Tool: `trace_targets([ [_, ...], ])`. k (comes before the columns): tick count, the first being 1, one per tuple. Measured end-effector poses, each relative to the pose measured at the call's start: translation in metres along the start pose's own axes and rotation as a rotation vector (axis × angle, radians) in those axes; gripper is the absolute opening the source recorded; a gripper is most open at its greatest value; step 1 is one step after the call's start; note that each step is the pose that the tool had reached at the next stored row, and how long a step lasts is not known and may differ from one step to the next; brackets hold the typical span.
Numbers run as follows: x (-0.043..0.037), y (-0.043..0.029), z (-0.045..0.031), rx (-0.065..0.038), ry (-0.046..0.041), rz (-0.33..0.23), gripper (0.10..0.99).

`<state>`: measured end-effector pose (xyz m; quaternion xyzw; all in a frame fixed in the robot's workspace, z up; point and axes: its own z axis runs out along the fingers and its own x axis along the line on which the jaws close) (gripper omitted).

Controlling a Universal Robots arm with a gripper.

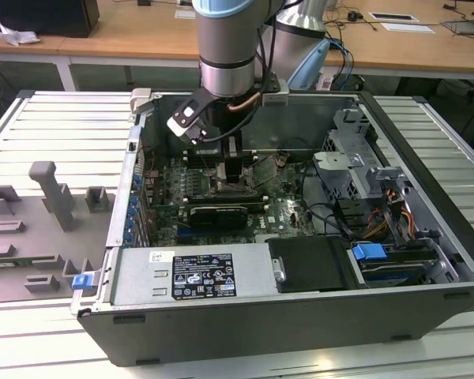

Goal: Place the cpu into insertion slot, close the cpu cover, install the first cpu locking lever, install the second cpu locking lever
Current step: 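Place the cpu into insertion slot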

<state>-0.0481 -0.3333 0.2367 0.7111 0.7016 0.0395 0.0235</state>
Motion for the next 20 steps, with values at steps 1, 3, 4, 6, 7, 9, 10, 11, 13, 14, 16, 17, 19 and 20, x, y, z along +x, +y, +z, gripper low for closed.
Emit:
trace_targets([
  [1, 0.0004, -0.0001, 0.0020, 0.000, 0.0001, -0.002, 0.537],
  [3, 0.0011, -0.0005, 0.0062, 0.000, 0.0006, -0.008, 0.537],
  [4, 0.0013, -0.0006, 0.0080, 0.000, 0.0008, -0.011, 0.537],
  [6, 0.0018, -0.0011, 0.0124, 0.000, 0.0000, -0.011, 0.537],
  [7, 0.0023, -0.0009, 0.0129, 0.002, 0.0000, -0.011, 0.537],
  [9, 0.0057, -0.0003, 0.0144, 0.003, -0.0003, -0.013, 0.537],
  [10, 0.0083, -0.0005, 0.0174, 0.002, 0.0002, -0.013, 0.537],
  [11, 0.0088, -0.0008, 0.0210, 0.003, -0.0001, -0.014, 0.537],
  [13, 0.0107, -0.0016, 0.0285, 0.003, -0.0035, -0.013, 0.537],
  [14, 0.0111, -0.0018, 0.0305, 0.003, -0.0053, -0.013, 0.537],
  [16, 0.0116, -0.0021, 0.0338, 0.004, -0.0094, -0.013, 0.537],
  [17, 0.0126, -0.0022, 0.0342, 0.004, -0.0107, -0.011, 0.537],
  [19, 0.0148, -0.0022, 0.0345, 0.004, -0.0117, -0.001, 0.537],
  [20, 0.0150, -0.0023, 0.0351, 0.004, -0.0120, 0.004, 0.537],
])
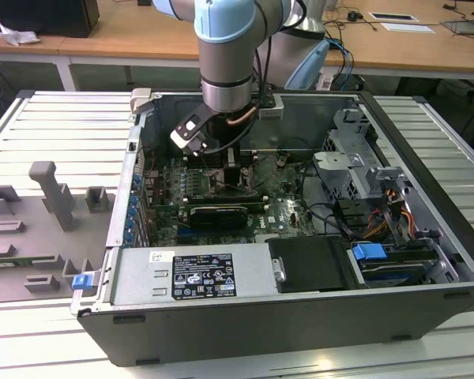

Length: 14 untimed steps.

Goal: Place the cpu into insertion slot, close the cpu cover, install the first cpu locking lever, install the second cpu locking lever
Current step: 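Place the cpu into insertion slot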

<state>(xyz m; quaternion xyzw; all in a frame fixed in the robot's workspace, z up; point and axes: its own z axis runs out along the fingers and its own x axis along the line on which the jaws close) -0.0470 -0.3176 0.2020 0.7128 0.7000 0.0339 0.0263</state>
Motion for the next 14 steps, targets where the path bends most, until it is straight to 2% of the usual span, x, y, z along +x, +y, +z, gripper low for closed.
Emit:
trace_targets([
  [3, 0.0003, -0.0004, 0.0035, 0.002, -0.0014, 0.001, 0.537],
  [8, 0.0008, -0.0002, 0.0043, 0.001, 0.0011, 0.001, 0.537],
  [9, 0.0007, 0.0001, 0.0041, 0.001, -0.0002, 0.001, 0.549],
  [10, 0.0006, 0.0002, 0.0040, 0.001, -0.0005, 0.001, 0.612],
  [14, 0.0007, 0.0003, 0.0038, 0.001, -0.0003, 0.000, 0.612],
])
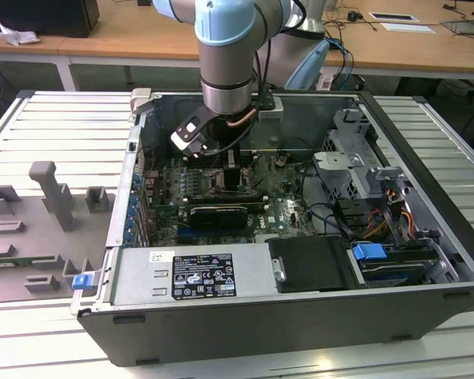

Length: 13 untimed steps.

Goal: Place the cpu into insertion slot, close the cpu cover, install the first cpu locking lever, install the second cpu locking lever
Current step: 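Place the cpu into insertion slot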

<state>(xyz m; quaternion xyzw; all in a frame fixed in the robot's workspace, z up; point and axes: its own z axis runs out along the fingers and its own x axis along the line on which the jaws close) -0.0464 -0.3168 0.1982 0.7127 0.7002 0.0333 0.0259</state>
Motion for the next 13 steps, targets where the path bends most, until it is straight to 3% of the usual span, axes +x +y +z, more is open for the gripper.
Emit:
trace_targets([
  [9, -0.0001, 0.0001, -0.0032, 0.000, 0.0004, -0.011, 0.612],
  [13, 0.0000, -0.0033, -0.0128, 0.000, 0.0012, -0.010, 0.612],
])
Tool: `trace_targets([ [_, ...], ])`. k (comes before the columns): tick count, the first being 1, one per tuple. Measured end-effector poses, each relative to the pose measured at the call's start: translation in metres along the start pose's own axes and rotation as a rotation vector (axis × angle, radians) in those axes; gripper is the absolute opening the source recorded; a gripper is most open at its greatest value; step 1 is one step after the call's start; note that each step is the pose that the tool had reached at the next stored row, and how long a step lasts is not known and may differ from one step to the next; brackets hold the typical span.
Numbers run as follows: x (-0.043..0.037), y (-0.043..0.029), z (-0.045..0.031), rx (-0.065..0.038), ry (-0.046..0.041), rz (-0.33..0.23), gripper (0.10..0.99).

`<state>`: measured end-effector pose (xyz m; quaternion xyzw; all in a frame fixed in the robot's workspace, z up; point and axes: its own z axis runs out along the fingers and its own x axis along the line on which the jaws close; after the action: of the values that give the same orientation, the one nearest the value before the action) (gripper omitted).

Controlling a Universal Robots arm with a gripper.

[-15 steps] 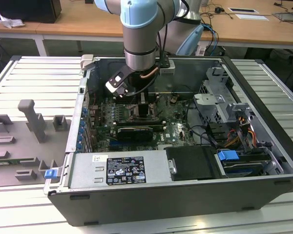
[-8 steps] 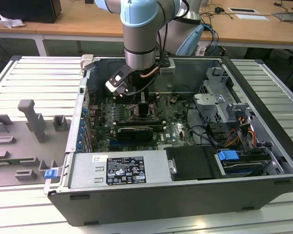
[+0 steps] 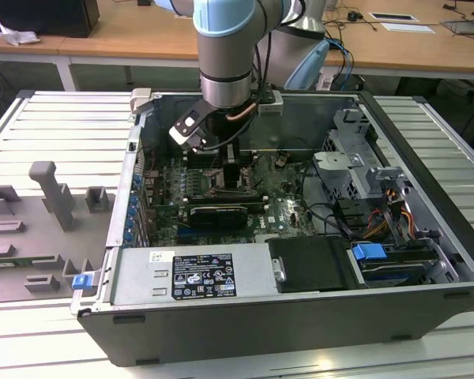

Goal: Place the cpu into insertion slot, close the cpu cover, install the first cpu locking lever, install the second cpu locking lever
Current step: 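Place the cpu into insertion slot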

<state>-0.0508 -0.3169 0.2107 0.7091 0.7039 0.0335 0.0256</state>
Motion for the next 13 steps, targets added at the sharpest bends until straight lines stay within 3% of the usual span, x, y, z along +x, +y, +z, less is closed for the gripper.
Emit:
trace_targets([
  [1, 0.0000, -0.0021, -0.0004, 0.000, 0.0004, 0.000, 0.612],
  [3, -0.0001, -0.0176, -0.0018, 0.000, 0.0052, 0.000, 0.612],
  [4, -0.0001, -0.0212, -0.0022, 0.000, 0.0082, 0.001, 0.612],
  [9, -0.0002, -0.0310, -0.0035, 0.000, 0.0221, 0.002, 0.612],
  [13, -0.0002, -0.0355, -0.0039, 0.000, 0.0259, 0.002, 0.612],
])
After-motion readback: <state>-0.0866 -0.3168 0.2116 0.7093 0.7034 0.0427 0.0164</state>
